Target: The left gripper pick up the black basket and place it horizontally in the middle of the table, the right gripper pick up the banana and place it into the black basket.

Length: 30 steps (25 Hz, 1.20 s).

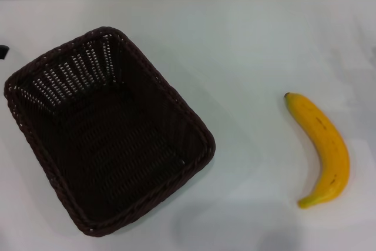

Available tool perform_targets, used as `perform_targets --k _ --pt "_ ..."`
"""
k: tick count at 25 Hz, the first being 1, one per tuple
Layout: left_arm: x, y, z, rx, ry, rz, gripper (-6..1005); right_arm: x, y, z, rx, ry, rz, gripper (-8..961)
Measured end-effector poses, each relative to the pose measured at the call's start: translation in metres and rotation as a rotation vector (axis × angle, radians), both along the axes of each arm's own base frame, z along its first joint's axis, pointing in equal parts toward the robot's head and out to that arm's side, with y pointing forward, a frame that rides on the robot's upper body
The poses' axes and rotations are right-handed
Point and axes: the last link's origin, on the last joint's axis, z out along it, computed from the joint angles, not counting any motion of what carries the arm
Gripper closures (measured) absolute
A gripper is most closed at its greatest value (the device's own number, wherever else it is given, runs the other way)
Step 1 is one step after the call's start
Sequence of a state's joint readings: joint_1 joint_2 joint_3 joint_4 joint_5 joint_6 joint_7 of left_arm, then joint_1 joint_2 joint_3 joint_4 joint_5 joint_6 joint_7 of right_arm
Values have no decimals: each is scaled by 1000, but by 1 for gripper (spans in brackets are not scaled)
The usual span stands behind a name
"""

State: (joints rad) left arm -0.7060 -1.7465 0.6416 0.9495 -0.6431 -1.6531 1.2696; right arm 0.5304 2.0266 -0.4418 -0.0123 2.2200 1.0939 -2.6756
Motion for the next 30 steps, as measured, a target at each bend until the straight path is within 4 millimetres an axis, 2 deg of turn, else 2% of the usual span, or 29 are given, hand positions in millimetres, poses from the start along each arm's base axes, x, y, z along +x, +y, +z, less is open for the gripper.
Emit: perform_targets --k 3,7,15,23,30 --pt "2 3 -7 -19 16 -23 124 -4 3 -1 -1 2 10 101" --pt "1 5 -5 -9 22 -25 124 -9 7 -3 -4 7 23 102" --pt "-2 6 -10 -4 8 -21 123 -7 5 -3 -5 8 19 104" --pt "0 8 -43 -37 -32 -71 123 -6 5 -2 -5 5 17 106" --pt "-11 6 -63 -47 -58 -67 123 -4 3 -3 -8 5 10 108"
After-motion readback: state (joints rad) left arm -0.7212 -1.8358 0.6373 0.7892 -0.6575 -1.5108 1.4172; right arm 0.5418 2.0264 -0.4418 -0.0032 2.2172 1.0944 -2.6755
